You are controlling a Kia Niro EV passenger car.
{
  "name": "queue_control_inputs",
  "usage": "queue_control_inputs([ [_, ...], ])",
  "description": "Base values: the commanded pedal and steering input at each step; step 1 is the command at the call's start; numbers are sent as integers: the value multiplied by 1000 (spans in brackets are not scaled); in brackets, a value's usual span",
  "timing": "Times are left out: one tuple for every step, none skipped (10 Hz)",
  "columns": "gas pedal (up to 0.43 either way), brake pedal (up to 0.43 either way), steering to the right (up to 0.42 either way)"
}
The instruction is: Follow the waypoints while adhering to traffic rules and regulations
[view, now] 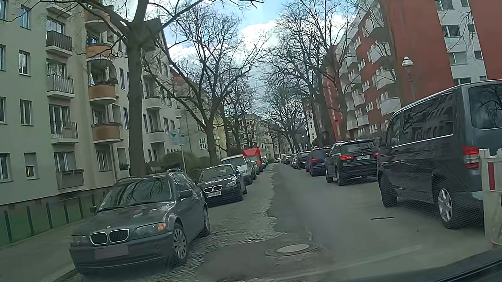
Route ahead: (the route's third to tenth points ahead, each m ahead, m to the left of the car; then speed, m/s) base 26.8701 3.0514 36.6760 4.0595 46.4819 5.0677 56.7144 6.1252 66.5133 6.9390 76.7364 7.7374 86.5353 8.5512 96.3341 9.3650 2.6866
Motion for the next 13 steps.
queue_control_inputs([
  [0, 30, -6],
  [0, 30, -5],
  [0, 30, 6],
  [0, 30, 27],
  [0, 30, 38],
  [0, 30, 31],
  [0, 30, 23],
  [0, 30, 24],
  [0, 30, 27],
  [0, 30, 31],
  [0, 30, 41],
  [0, 30, 55],
  [0, 30, 56],
])
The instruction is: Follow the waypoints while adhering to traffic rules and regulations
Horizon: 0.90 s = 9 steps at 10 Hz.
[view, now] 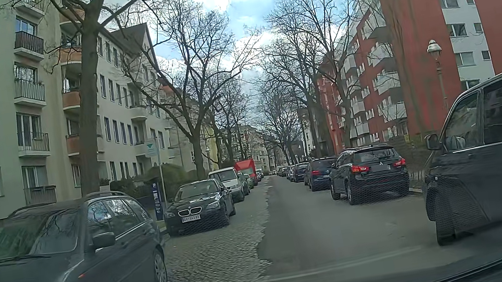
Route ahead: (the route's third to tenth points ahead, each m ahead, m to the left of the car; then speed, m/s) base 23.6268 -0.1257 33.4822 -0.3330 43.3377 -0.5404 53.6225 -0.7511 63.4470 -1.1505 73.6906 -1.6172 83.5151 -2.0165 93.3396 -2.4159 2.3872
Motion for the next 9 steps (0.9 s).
queue_control_inputs([
  [8, 30, 55],
  [8, 30, 60],
  [8, 30, 56],
  [59, 30, 41],
  [59, 30, 37],
  [59, 30, 32],
  [59, 30, 20],
  [59, 30, 12],
  [67, 30, 15],
])
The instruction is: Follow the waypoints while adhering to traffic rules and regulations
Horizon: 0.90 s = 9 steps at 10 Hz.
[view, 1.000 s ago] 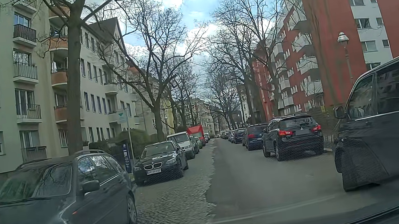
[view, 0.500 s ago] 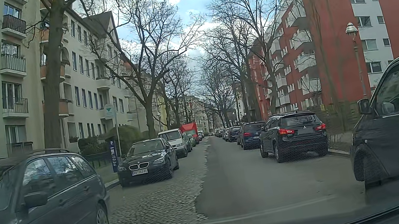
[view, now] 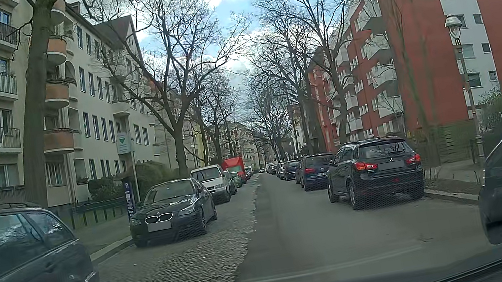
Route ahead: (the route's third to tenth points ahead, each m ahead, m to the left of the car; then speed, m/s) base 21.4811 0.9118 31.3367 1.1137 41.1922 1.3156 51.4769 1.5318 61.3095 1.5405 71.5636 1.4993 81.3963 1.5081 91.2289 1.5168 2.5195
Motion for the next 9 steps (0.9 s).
queue_control_inputs([
  [67, 30, 15],
  [67, 30, 12],
  [67, 30, 5],
  [67, 30, -2],
  [79, 30, -3],
  [87, 30, -4],
  [87, 30, -4],
  [87, 30, -5],
  [87, 30, -5],
])
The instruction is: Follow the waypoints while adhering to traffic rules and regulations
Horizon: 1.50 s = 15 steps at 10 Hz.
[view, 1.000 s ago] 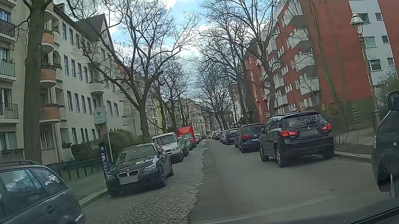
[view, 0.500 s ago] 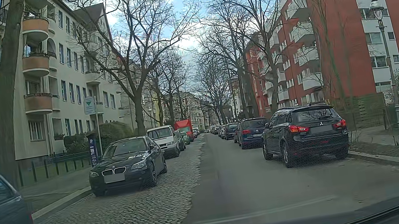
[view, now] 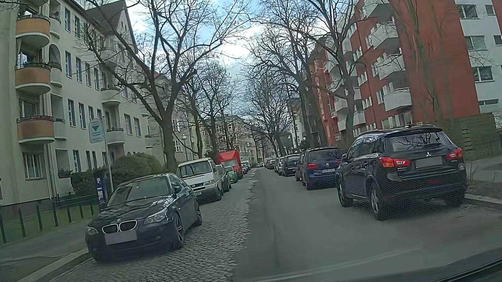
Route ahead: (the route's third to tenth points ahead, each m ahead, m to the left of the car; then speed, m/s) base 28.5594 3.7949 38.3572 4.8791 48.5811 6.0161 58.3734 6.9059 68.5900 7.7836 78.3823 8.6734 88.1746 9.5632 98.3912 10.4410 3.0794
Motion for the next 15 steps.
queue_control_inputs([
  [87, 30, -8],
  [87, 30, -9],
  [87, 30, -8],
  [79, 30, -9],
  [79, 30, -9],
  [79, 30, -11],
  [67, 30, -18],
  [67, 30, -24],
  [59, 30, -28],
  [59, 30, -27],
  [59, 30, -22],
  [39, 30, -24],
  [20, 30, -31],
  [8, 30, -36],
  [8, 30, -40],
])
